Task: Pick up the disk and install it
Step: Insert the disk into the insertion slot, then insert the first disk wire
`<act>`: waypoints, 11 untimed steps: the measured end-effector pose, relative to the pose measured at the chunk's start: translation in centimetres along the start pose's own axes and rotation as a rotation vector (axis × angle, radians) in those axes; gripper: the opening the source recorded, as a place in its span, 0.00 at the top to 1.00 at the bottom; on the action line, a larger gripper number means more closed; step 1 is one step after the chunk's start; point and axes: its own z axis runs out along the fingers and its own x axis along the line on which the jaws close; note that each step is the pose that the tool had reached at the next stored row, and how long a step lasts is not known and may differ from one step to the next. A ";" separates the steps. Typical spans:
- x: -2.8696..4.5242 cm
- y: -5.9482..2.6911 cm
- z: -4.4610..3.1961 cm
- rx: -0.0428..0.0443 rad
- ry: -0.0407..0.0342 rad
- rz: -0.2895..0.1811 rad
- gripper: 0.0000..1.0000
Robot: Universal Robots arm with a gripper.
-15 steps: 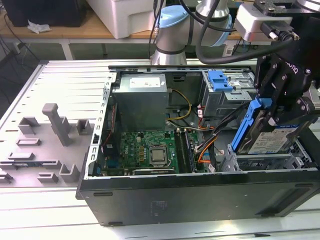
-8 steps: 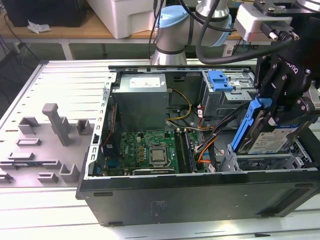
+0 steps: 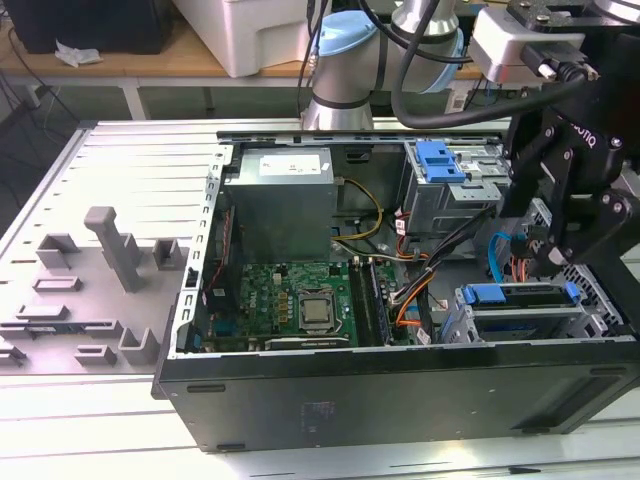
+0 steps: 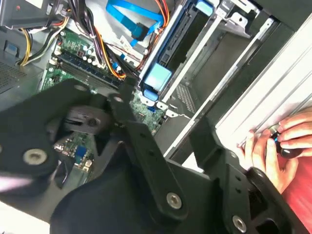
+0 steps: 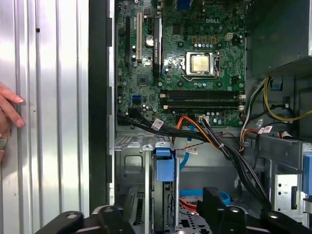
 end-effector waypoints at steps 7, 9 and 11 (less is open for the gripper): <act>0.00 0.00 0.01 0.0000 0.0000 0.000 0.14; 0.00 0.00 0.03 0.0000 -0.0001 0.000 0.14; 0.00 0.00 0.05 0.0000 0.0000 0.000 0.14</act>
